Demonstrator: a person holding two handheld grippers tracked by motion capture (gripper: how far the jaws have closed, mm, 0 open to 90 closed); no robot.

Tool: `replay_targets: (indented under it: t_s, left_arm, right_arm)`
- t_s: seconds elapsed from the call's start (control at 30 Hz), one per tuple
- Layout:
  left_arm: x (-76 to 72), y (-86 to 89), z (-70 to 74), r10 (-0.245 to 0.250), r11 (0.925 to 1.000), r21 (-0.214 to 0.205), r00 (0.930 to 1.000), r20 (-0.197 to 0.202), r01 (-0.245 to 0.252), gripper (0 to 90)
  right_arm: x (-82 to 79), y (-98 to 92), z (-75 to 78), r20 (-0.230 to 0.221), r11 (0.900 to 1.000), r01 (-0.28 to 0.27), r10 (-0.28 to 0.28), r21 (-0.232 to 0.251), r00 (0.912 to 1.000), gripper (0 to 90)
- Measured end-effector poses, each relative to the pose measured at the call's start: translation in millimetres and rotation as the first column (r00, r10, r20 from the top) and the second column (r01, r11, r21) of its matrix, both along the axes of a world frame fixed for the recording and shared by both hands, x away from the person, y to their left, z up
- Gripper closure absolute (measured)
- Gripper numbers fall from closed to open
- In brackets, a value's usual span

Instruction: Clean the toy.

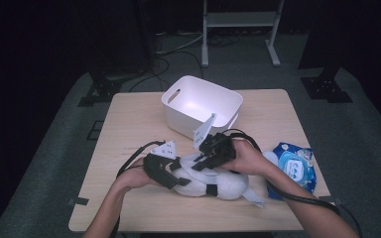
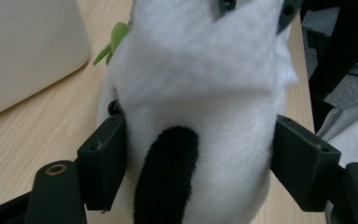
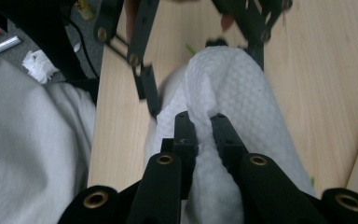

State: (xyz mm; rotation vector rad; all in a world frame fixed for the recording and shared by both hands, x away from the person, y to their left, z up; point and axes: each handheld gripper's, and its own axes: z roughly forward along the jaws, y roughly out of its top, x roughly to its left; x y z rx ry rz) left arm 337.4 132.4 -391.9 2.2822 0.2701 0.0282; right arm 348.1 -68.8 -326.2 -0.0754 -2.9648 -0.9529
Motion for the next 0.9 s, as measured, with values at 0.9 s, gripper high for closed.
replay_targets:
  t_s: [0.9]
  left_arm:
    - [-5.2,4.7,-2.2,-0.002,1.0,-0.004,0.9999,0.014,0.002,30.2]
  right_arm:
    - [8.0,-104.6,12.2,-0.004,0.9784,0.205,-0.205,-0.024,0.9787,81.7]
